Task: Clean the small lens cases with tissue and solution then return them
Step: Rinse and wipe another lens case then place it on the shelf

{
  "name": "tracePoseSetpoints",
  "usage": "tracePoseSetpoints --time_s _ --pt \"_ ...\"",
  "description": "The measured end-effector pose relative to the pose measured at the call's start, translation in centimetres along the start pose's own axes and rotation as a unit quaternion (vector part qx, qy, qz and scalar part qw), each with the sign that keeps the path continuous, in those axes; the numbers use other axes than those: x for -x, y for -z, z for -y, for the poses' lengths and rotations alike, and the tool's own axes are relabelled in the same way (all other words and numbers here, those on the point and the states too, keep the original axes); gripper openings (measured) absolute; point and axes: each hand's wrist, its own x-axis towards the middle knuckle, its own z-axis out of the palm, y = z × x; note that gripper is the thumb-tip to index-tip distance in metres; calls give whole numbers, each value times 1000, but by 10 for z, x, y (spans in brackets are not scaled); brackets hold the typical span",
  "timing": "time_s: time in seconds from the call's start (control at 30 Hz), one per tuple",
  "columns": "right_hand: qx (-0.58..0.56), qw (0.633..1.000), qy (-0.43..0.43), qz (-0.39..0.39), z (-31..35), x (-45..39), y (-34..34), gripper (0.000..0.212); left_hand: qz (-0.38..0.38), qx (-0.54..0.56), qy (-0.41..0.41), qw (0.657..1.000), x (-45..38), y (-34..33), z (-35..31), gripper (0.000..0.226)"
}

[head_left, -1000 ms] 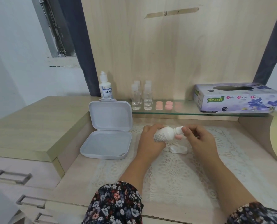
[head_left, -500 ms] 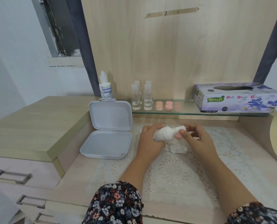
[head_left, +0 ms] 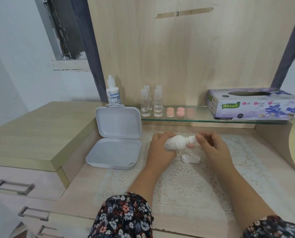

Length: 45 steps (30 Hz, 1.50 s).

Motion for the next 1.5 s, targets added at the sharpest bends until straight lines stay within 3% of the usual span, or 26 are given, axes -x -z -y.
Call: tracePoseSetpoints --time_s 0.13,0.43,0.6,0.87,1.13,1.5 --pt "12 1000 -2 -2 -3 -3 1 5 -3 -4 2 1000 0 0 1 53" --pt "28 999 37 21 -1 -5 4 29 -21 -10 2 1000 -2 0 3 53" --pt "41 999 7 2 -4 -5 2 6 -18 -11 3 1000 -2 -1 2 53" --pt "63 996 57 29 -1 -4 2 36 -25 -6 10 1000 -2 0 3 54" --pt "60 998 3 5 -7 -6 3 13 -26 -6 10 1000 -3 -1 4 55" --pt "41 999 10 20 -3 -4 1 32 -27 -16 12 999 -5 -1 7 54"
